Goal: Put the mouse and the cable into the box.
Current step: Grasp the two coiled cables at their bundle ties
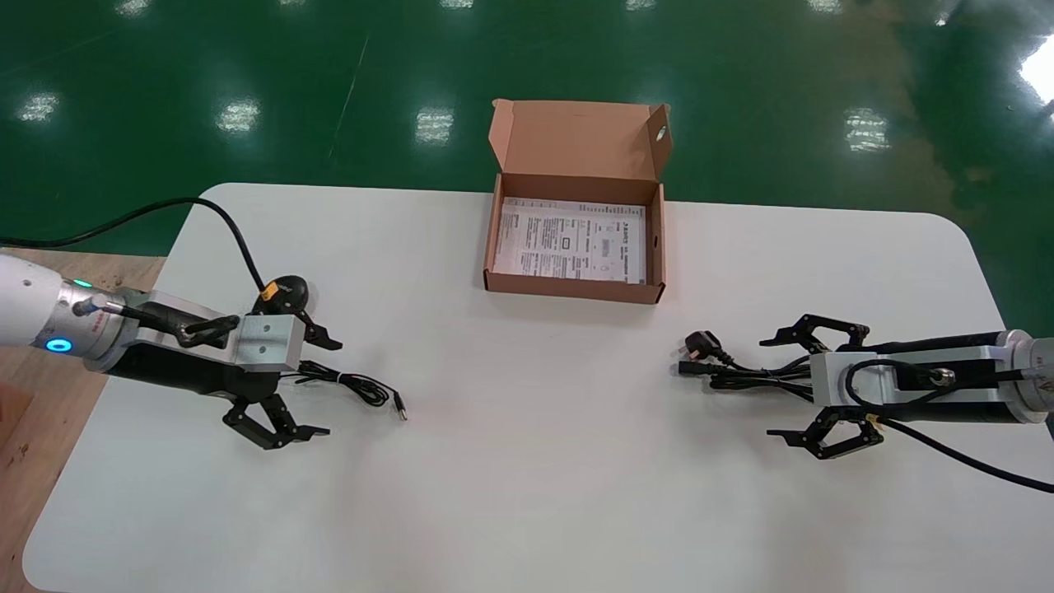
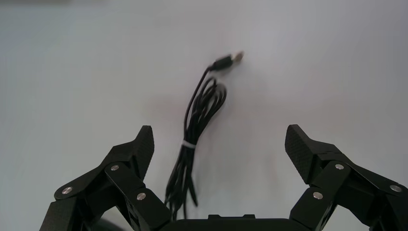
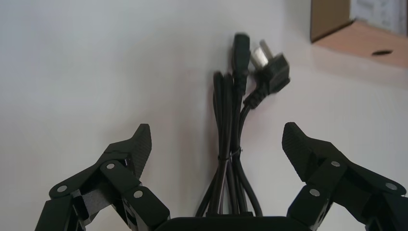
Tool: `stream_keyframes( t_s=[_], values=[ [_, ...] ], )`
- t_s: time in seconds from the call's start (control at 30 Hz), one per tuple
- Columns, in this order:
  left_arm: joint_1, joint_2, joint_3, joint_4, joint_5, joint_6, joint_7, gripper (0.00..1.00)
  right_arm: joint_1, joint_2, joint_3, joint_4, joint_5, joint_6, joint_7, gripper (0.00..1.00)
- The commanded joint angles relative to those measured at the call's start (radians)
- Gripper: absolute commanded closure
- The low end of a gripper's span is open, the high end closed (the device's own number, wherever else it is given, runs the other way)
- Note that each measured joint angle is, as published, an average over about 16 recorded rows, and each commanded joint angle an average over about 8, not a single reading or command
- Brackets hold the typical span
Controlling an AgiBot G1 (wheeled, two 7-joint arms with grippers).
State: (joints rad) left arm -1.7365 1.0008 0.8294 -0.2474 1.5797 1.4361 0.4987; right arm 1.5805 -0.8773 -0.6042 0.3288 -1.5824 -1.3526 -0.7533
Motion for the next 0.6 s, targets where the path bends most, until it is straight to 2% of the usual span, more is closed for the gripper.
stream_keyframes(
  t_s=[0.03,0.23,0.53,0.57,0.6],
  values=[
    [-0.014,0.024,0.009,0.053,0.019,-0.025,0.044,0.0,0.013,-0.018,-0.005,-0.042,-0.011,0.022,-0.023,0.0],
    [-0.023,0.066,0.011,0.147,0.024,-0.088,0.111,0.0,0.039,-0.049,-0.009,-0.131,-0.025,0.071,-0.069,0.0],
    [-0.018,0.087,0.001,0.215,0.012,-0.157,0.157,0.0,0.061,-0.086,-0.009,-0.225,-0.028,0.127,-0.097,0.0],
    [-0.017,0.089,0.002,0.22,0.014,-0.16,0.161,0.06,0.063,-0.09,-0.009,-0.233,-0.029,0.132,-0.098,0.07],
    [-0.017,0.091,0.003,0.223,0.015,-0.163,0.164,0.18,0.065,-0.093,-0.009,-0.239,-0.03,0.136,-0.099,0.2]
  ],
)
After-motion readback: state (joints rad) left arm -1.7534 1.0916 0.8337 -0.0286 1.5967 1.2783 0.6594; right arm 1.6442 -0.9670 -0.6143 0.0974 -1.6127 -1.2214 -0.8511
